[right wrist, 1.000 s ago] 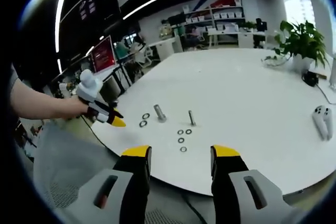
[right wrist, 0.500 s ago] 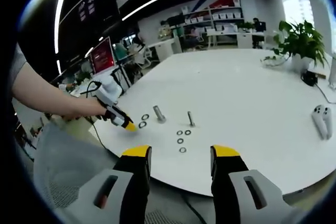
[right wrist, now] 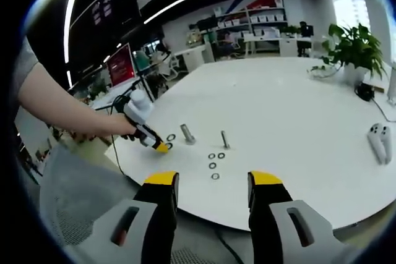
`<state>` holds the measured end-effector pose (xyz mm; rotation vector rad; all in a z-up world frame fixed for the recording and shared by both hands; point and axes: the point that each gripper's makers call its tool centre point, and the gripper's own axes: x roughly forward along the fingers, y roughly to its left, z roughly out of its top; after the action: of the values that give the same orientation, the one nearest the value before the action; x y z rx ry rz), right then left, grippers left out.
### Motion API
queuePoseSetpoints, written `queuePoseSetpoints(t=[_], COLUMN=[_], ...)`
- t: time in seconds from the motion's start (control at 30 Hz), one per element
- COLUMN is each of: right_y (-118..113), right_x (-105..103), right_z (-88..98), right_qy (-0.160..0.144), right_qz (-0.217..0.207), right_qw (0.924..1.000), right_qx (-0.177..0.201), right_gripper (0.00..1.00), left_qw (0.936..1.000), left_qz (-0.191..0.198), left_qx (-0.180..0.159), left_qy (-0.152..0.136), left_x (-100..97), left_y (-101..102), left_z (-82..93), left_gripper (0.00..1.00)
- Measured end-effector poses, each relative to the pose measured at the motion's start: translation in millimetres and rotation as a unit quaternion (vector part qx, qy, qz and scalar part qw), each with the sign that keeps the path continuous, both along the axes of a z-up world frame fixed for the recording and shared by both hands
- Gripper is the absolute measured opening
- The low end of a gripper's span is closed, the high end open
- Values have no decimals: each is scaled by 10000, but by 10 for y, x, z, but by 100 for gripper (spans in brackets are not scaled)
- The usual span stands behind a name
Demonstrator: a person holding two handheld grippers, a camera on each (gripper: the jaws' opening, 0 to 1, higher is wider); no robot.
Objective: Place the washer onto the threaded stud by aligning its center hole with the stud, sliding it down to the base, and recovering from edge contact or off-axis alignment until the washer reaches the visible bottom stop.
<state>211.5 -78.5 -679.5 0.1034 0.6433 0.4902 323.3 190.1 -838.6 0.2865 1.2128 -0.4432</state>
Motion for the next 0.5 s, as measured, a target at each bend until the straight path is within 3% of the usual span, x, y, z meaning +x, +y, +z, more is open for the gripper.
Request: queuePoseSetpoints(t=[0.2, 0.5], right_y=[-8, -17], right_x=[-3, 3], right_z=[0, 2], right_qy=[6, 3], right_qz=[-24, -46], right_qw=[10000, 10000], right_qx=[4, -4], right_gripper=[46, 46], left_qw=[9993, 9981], left_qz=[-329, -529], left_qx=[54, 247], left_qy=[-193, 193], left_x=[52, -9], left_y=[-115, -81], left_z=[-3, -4], left_gripper=[22, 21])
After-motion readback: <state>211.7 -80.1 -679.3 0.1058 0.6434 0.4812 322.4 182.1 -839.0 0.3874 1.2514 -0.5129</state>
